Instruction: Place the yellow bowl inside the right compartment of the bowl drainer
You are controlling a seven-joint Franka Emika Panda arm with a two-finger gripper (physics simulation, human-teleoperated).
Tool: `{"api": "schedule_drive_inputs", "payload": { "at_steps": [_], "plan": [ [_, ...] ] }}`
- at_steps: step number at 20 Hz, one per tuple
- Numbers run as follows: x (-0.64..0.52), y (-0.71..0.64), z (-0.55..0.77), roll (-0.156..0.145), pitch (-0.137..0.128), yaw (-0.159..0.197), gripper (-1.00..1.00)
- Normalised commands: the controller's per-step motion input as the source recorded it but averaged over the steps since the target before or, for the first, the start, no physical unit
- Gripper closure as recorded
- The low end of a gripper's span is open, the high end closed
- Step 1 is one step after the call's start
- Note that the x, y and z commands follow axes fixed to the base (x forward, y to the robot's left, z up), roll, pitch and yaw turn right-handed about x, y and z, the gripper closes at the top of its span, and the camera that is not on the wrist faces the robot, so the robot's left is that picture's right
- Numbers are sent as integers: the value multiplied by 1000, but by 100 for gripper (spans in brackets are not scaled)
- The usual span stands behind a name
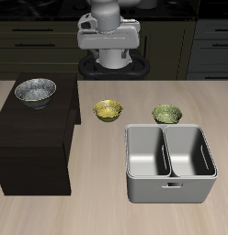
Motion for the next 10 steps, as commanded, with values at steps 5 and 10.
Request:
{"api": "schedule_drive_inputs", "payload": {
  "at_steps": [5,10],
  "plan": [
    [44,73,-385,-13,-29,9,-100],
    [-10,110,-433,24,19,-12,-100]
  ]
}}
